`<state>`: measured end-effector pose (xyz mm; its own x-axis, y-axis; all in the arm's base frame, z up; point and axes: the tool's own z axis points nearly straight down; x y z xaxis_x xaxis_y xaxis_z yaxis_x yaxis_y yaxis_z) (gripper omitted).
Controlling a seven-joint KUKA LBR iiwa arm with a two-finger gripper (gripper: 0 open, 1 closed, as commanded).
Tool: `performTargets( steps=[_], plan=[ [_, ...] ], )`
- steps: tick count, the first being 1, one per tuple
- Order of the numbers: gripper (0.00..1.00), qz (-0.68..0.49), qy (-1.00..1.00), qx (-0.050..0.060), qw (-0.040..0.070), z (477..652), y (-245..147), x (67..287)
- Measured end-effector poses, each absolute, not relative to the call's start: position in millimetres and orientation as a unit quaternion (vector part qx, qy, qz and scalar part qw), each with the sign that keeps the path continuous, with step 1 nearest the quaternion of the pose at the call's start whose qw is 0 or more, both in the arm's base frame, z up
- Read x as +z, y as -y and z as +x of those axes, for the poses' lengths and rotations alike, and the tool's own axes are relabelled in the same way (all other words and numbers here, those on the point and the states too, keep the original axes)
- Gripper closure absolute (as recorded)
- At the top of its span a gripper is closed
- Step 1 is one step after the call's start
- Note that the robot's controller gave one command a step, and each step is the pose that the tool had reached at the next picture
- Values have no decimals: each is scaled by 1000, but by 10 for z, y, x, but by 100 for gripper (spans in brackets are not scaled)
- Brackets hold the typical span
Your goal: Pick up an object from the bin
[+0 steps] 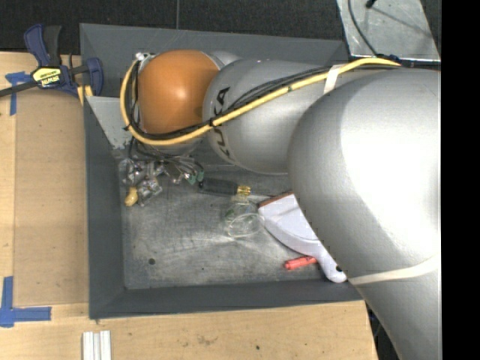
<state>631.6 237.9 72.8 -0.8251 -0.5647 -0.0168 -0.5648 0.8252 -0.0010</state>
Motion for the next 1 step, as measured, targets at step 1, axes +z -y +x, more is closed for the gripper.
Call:
performTargets(
  steps=[1],
  plan=[
    [100, -308, -951, 0, 2, 6359, -2421, 1750]
  ],
)
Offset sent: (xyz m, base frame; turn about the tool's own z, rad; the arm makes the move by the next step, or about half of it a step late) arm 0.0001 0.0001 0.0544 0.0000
